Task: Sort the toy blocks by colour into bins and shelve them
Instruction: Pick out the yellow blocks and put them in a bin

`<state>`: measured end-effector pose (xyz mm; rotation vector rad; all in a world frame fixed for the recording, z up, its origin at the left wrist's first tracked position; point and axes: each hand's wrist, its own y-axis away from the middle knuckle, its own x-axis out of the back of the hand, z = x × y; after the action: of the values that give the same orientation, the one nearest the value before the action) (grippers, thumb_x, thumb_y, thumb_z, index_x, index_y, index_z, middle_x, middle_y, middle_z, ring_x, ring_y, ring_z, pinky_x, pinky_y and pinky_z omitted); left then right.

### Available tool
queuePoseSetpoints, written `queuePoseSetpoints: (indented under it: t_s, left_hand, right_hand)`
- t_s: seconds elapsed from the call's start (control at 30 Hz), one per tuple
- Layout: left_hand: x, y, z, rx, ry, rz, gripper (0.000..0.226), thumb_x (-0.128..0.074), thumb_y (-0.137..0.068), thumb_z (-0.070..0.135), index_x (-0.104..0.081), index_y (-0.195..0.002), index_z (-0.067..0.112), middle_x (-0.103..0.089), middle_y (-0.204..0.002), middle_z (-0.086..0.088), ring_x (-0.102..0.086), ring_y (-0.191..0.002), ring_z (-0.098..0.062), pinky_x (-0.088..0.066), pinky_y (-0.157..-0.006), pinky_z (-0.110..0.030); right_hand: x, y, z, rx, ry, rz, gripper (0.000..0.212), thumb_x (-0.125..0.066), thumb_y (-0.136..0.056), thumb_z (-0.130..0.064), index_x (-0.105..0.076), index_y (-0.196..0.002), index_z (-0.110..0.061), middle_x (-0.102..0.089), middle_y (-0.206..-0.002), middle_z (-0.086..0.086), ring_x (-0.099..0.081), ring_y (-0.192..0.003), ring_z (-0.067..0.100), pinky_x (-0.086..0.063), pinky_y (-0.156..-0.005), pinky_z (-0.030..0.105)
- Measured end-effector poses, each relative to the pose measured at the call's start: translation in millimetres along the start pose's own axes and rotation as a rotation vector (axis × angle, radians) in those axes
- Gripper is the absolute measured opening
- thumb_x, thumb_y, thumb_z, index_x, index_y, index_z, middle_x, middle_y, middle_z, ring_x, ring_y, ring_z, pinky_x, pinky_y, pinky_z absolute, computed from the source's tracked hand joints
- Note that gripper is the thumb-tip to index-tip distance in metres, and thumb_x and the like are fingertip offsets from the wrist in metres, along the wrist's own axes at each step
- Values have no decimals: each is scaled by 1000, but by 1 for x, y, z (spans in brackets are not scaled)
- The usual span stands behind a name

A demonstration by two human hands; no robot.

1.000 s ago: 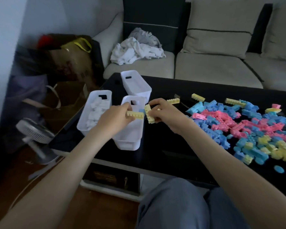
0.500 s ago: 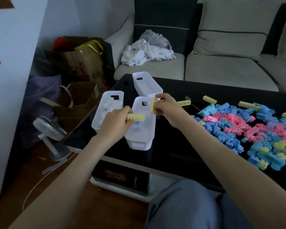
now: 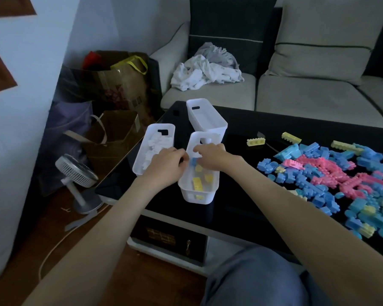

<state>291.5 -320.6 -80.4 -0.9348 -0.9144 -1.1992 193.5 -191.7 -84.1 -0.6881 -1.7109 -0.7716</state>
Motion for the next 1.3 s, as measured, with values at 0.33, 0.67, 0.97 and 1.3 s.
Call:
queuePoseSetpoints:
  t_s: [0.33,0.67,0.97,1.3]
  left_hand:
    - [-11,-18,18,78,-151,21,23,-40,-98,22,-57,-113,16,-59,-110,-6,-57,-103,-27,-39,-90,-39]
    - [-24,-43,91,-200,-78,223,24,-41,-96,17,-59,-109,7,-56,-108,-13,-53,-100,-31,-39,-81,-37]
    - [-74,-82,168,-312,-98,-227,32,-40,-92,1,-52,-120,12,-53,-118,-9,-53,-103,-27,-42,-73,-33]
    - [-104,-130,177,-269,8,-55,43,-45,-92,5,-43,-134,12,-38,-138,-10,-38,-124,-26,-41,-96,-36]
  right_hand:
    - [-14,-13,-11,61,268,96,17,-43,-90,-24,-56,-100,-20,-53,-92,-2,-48,-106,23,-24,-96,41]
    - [25,72,105,-147,-327,437,22,-56,-90,-22,-52,-107,-8,-62,-98,9,-57,-88,24,-45,-79,32]
    - [13,146,177,-243,-249,-36,22,-58,-91,-31,-56,-110,-19,-61,-102,-2,-59,-91,15,-47,-83,30]
    - [-4,135,176,-116,-249,-66,21,-60,-90,-34,-53,-103,-19,-55,-87,-11,-52,-76,3,-45,-71,25]
